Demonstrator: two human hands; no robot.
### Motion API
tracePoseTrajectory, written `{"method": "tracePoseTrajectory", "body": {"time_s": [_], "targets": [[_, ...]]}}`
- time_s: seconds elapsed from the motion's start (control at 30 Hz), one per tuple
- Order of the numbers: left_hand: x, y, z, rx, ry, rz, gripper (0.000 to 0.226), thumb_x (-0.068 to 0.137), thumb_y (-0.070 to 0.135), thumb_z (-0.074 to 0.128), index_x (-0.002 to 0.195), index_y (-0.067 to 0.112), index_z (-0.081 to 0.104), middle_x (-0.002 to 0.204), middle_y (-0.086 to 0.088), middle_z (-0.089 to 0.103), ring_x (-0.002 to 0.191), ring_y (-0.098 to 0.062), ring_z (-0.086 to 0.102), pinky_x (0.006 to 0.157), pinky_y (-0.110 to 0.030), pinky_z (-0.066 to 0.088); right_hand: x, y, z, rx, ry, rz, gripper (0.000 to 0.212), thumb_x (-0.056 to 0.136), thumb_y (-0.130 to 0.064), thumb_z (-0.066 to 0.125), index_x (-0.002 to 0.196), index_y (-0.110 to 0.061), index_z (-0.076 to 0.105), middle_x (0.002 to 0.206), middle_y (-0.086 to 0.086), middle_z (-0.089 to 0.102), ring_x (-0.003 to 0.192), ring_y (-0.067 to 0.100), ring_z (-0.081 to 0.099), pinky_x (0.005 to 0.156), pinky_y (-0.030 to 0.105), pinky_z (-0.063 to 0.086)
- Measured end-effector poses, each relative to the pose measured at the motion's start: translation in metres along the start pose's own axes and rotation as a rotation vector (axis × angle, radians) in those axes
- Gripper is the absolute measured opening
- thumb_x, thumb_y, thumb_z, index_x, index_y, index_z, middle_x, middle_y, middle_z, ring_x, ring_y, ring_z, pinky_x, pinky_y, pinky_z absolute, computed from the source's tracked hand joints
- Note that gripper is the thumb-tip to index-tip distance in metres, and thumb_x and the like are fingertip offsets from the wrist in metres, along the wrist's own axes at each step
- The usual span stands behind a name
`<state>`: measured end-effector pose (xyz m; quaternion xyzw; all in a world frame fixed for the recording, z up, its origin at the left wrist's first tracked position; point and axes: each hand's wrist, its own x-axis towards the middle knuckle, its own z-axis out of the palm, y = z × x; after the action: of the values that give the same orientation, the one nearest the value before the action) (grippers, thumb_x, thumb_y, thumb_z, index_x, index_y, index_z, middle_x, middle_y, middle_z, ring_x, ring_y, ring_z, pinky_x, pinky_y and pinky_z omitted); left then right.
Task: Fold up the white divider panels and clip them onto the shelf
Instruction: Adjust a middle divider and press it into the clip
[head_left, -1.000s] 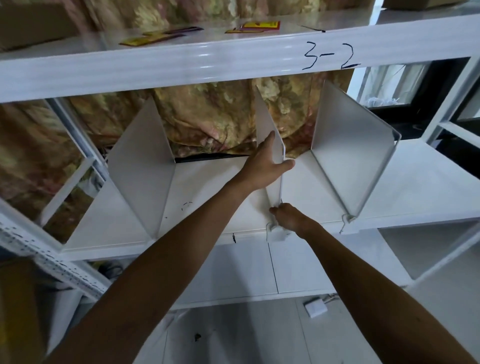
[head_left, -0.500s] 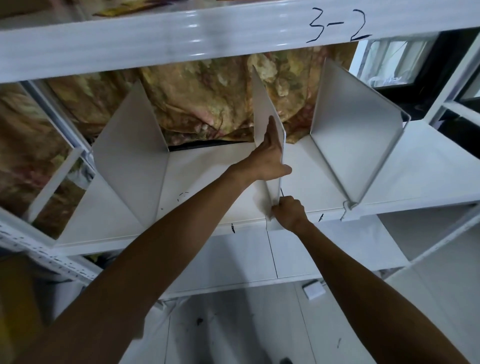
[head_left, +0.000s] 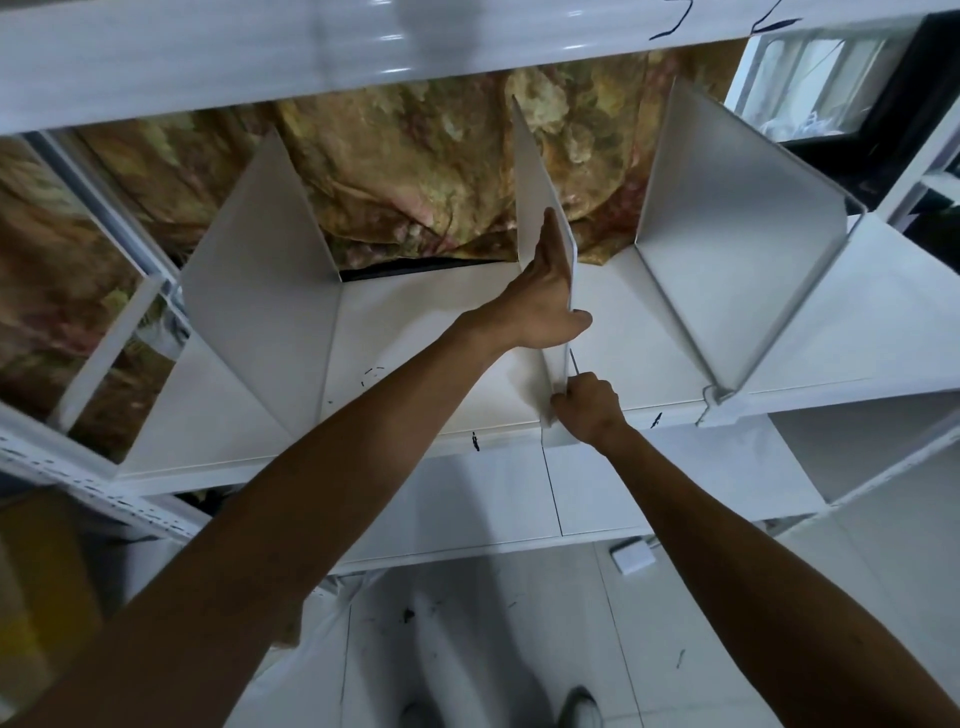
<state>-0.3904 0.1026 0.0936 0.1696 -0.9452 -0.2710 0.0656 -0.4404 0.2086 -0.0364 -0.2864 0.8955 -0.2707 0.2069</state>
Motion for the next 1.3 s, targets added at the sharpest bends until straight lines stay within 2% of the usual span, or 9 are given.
{"method": "tracePoseTrajectory", "body": {"time_s": [0.1,0.27,0.37,0.5,0.63,0.77,0.93,1.07,1.3], "targets": [[0.000,-0.003,0.000,0.012,0.015,0.001,0.113,0.083,0.026,0.062,0.144,0.005,-0.031,0.157,-0.026,0.011,0.137,-0.038,0.033,0.086,-0.024,0.035,-0.002,-0.002,0.001,0.002,0.001,0.008,0.028,0.089,-0.015,0.051,0.099,0.004,0.069,0.106,0.023,0.068,0.103,0.043,0.061,0.084,0.037,0.047],[0.002,-0.014,-0.002,0.052,-0.006,0.005,0.099,0.078,0.031,0.061,0.148,-0.003,-0.001,0.156,-0.024,0.011,0.137,-0.038,0.032,0.090,-0.026,0.035,-0.002,-0.008,0.005,-0.009,-0.009,-0.002,0.028,0.089,-0.015,0.052,0.098,0.004,0.070,0.106,0.023,0.068,0.103,0.043,0.061,0.079,0.034,0.044],[-0.001,-0.019,-0.004,0.046,0.016,0.009,0.101,0.079,0.029,0.061,0.148,-0.003,-0.005,0.155,-0.024,0.012,0.135,-0.036,0.033,0.086,-0.025,0.035,-0.002,-0.011,0.009,-0.022,-0.002,-0.010,0.028,0.089,-0.014,0.051,0.098,0.004,0.070,0.107,0.023,0.068,0.103,0.043,0.061,0.078,0.034,0.044],[-0.011,-0.024,-0.011,0.059,0.035,0.005,0.108,0.083,0.027,0.063,0.148,0.000,-0.019,0.160,-0.020,0.001,0.142,-0.034,0.025,0.092,-0.022,0.031,-0.003,-0.021,0.020,-0.011,-0.012,0.003,0.028,0.088,-0.016,0.051,0.100,0.004,0.068,0.107,0.023,0.067,0.104,0.042,0.061,0.077,0.033,0.042],[-0.022,-0.032,-0.018,0.061,0.046,0.003,0.103,0.080,0.029,0.062,0.150,-0.001,-0.008,0.160,-0.018,0.003,0.142,-0.035,0.025,0.097,-0.024,0.031,-0.005,-0.029,0.026,0.015,-0.003,0.038,0.028,0.088,-0.017,0.051,0.104,0.003,0.063,0.112,0.023,0.065,0.107,0.042,0.061,0.077,0.031,0.039],[-0.029,-0.029,-0.021,0.041,0.037,0.017,0.113,0.083,0.024,0.062,0.145,0.002,-0.030,0.161,-0.020,-0.005,0.143,-0.035,0.025,0.102,-0.028,0.035,-0.008,-0.036,0.035,0.025,-0.023,0.045,0.030,0.088,-0.016,0.050,0.107,0.003,0.064,0.113,0.023,0.066,0.107,0.042,0.061,0.076,0.031,0.039],[-0.044,-0.055,-0.036,0.034,0.076,-0.039,0.102,0.080,0.027,0.063,0.150,0.002,-0.007,0.159,-0.018,0.010,0.141,-0.032,0.027,0.094,-0.023,0.033,-0.015,-0.061,0.048,0.019,-0.020,0.026,0.030,0.090,-0.013,0.050,0.112,0.005,0.062,0.117,0.023,0.064,0.112,0.042,0.059,0.089,0.035,0.045],[-0.049,-0.055,-0.038,-0.003,0.058,-0.030,0.111,0.081,0.022,0.062,0.148,0.008,-0.025,0.160,-0.018,0.009,0.140,-0.033,0.031,0.097,-0.024,0.034,-0.020,-0.066,0.057,0.049,-0.033,0.031,0.029,0.087,-0.013,0.050,0.106,0.005,0.064,0.112,0.023,0.067,0.107,0.043,0.061,0.082,0.034,0.043],[-0.058,-0.066,-0.046,-0.006,0.068,-0.035,0.106,0.079,0.023,0.062,0.151,0.009,-0.014,0.159,-0.017,0.011,0.139,-0.033,0.031,0.095,-0.023,0.034,-0.026,-0.076,0.064,0.076,-0.026,0.011,0.029,0.088,-0.013,0.050,0.105,0.006,0.064,0.110,0.023,0.067,0.105,0.043,0.061,0.087,0.036,0.047]]}}
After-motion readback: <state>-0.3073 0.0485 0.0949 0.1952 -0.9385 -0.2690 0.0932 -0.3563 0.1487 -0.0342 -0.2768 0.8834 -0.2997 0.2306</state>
